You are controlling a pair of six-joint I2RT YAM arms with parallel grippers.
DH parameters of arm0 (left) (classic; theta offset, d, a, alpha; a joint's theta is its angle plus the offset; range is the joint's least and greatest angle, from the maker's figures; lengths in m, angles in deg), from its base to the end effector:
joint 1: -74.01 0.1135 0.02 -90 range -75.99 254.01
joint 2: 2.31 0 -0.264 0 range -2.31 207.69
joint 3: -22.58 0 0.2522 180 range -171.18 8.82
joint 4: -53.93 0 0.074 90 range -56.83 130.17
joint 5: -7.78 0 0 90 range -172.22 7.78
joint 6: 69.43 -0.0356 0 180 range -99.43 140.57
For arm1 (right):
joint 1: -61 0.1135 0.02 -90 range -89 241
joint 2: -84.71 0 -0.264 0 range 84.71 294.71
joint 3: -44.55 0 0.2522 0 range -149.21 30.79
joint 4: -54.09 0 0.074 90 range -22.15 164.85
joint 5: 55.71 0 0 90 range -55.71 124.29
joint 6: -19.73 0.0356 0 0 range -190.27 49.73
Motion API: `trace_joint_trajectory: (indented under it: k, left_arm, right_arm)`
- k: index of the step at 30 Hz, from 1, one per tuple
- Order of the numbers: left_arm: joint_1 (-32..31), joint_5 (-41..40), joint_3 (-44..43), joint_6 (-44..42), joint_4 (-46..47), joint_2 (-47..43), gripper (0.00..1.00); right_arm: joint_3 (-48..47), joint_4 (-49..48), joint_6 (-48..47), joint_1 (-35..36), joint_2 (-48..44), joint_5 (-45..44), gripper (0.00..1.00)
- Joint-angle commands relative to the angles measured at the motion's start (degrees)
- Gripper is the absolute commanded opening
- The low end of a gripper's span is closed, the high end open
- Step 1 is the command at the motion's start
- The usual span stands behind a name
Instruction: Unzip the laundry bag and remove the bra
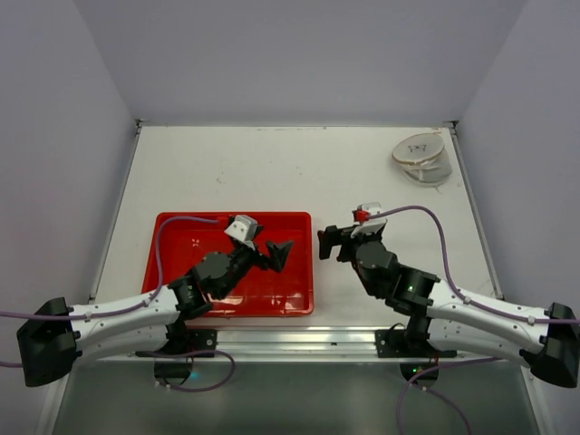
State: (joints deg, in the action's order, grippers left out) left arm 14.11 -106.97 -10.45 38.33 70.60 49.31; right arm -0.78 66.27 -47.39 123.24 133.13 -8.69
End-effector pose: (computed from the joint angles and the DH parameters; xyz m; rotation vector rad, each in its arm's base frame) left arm 0.1139 -0.1668 0.2365 0.2602 1.6261 -0.7014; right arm 0.1114 0.1596 0.2710 -0.0916 1.7785 0.3862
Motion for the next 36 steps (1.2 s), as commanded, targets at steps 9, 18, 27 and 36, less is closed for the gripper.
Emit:
trace_joint_trajectory:
  k: [9,18,27,36]
  left_arm:
    - [-0.1,-3.6,0.6,-0.2,2.9,-3.3,1.0]
    - [-0.1,-4.5,0.7,0.4,2.5,-3.1,1.0]
    - [-0.1,-4.4,-0.1,0.4,1.7,-2.5,1.0]
    - [0.0,-3.7,-0.7,0.6,1.6,-1.2,1.0]
  right_arm:
    - [-18.6,4.1,-2.9,-17.0,13.8,-9.0,0.99]
    - [-36.9,6.3,1.6,-44.4,36.5,7.4,0.85]
    - [-46.8,13.6,9.0,-58.3,52.8,10.7,0.72]
    - [-50.0,12.9,5.9,-64.2,58.4,13.1,0.72]
